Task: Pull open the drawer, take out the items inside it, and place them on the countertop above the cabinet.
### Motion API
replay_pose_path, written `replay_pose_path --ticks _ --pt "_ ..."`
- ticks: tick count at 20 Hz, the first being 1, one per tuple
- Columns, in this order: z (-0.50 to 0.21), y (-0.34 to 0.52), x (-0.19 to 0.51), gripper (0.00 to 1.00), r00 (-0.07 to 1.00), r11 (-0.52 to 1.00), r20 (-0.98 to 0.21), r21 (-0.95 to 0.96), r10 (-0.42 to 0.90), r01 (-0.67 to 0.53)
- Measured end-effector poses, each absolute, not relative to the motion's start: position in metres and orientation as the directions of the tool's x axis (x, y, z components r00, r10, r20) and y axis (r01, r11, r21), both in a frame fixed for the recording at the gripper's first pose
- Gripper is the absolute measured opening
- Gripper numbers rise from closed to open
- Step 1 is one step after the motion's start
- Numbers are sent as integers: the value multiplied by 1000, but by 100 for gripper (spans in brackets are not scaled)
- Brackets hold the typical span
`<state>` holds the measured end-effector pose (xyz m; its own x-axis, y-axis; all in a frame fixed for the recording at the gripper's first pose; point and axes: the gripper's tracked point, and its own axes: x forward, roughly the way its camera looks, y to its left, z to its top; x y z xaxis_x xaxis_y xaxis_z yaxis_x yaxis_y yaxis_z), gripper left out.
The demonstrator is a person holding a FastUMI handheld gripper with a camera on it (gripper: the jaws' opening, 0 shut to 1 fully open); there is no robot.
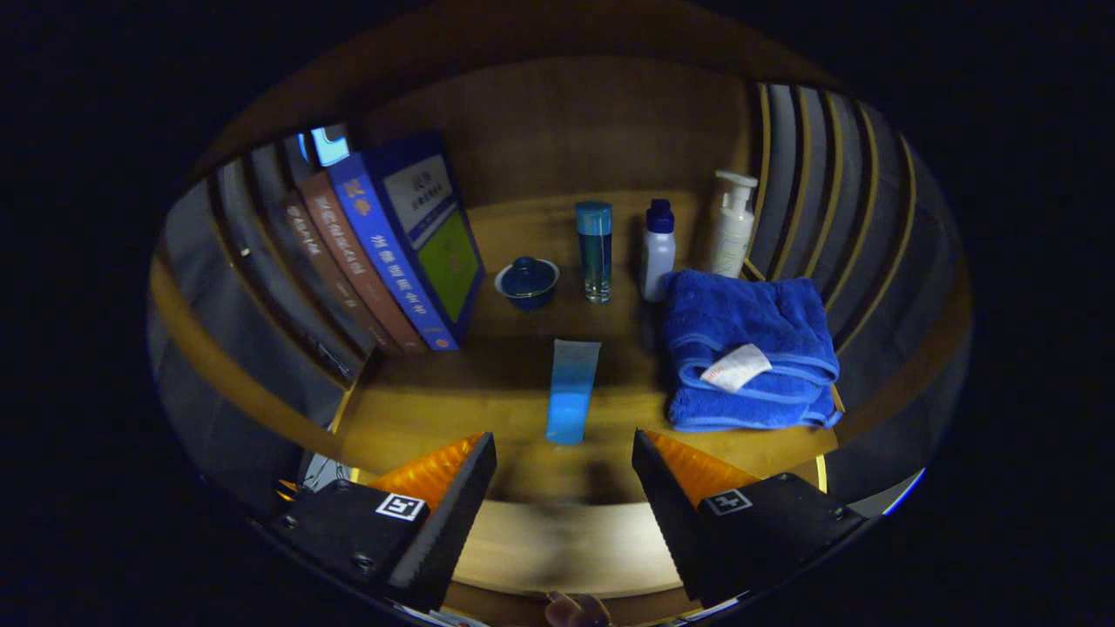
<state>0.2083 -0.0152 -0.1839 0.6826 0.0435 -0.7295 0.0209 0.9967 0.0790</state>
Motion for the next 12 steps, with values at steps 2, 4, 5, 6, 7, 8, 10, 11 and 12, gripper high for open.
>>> replay_pose_path --ticks 2,4,5,6,7,8,10,11,12 --pt "-169 -16 186 99 732 998 -680 69 43 6" --pt "-156 -8 161 99 772 998 -632 60 58 -27" --pt "-150 -5 146 100 790 998 -609 52 66 -44" --pt "-145 -5 134 100 810 998 -582 43 69 -55" --pt "-139 -5 120 100 831 998 -552 35 69 -59" --pt "-134 -4 107 100 851 998 -521 32 69 -61" --pt "-134 -2 82 99 873 998 -483 36 65 -54" --pt "-140 -1 69 99 881 998 -469 40 63 -50" --pt "-149 1 54 99 887 998 -458 45 67 -52"
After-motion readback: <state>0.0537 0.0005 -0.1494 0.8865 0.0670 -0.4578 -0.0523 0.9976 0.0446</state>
